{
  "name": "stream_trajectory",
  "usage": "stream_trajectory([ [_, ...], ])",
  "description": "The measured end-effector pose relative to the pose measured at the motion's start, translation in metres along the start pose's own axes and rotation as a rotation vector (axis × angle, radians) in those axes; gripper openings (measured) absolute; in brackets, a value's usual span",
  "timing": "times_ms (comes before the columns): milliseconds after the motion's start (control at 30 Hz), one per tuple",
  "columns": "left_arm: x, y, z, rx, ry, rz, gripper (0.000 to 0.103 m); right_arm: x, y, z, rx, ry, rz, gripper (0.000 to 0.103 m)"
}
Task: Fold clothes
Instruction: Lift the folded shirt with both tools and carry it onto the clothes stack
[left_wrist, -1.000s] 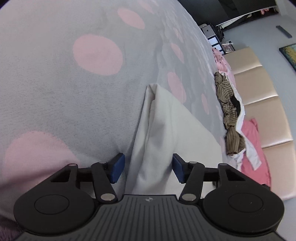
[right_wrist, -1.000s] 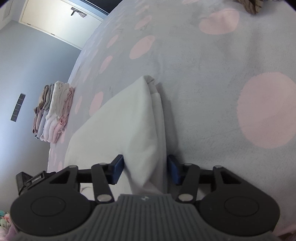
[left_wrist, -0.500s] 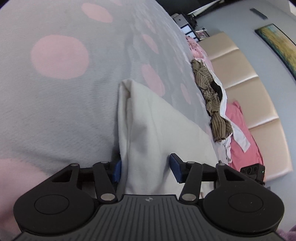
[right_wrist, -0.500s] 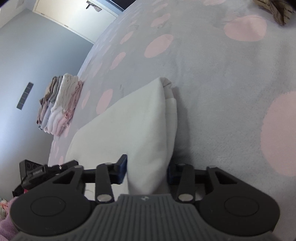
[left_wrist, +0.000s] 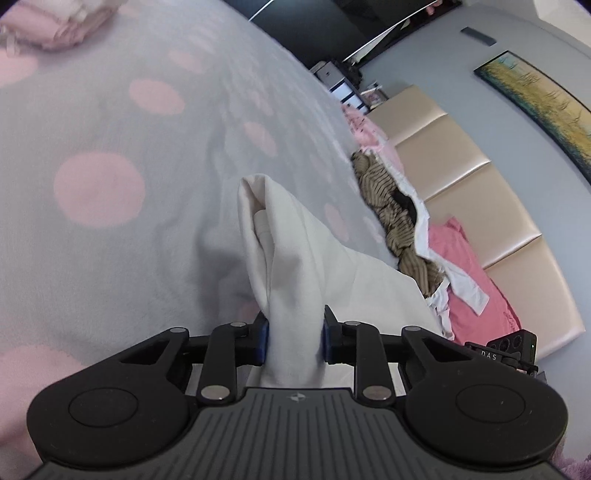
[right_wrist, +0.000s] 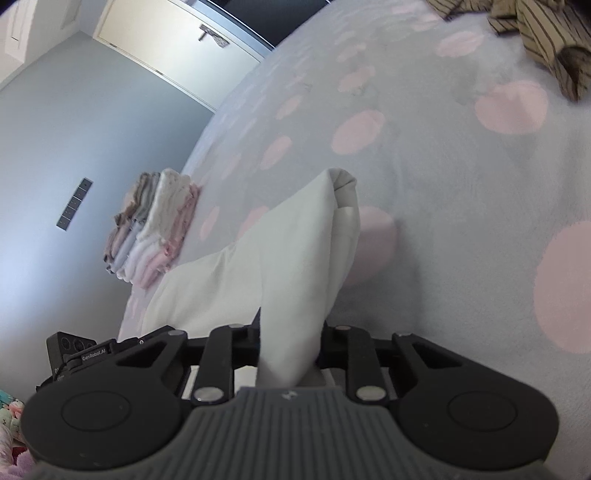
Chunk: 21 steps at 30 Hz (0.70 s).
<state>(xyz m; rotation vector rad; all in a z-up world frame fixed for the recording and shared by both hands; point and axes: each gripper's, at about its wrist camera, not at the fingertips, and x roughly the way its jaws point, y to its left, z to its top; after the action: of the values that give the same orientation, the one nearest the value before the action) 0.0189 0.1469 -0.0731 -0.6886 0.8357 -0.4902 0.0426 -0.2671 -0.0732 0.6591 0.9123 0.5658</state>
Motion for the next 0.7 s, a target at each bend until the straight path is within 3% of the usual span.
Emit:
stream_trajectory([
  [333, -0.052, -0.037, 0.031, 0.039, -0.081, -0.043, 0.023, -0.02, 0.054, 0.008, -0.013, -0.095, 0.058, 0.023],
  [700, -0.14, -0.048, 0.118, 0.076, -0.141, -0.007, 0.023, 0.003, 0.148, 0.036, -0.005, -0.098, 0.183, 0.023],
])
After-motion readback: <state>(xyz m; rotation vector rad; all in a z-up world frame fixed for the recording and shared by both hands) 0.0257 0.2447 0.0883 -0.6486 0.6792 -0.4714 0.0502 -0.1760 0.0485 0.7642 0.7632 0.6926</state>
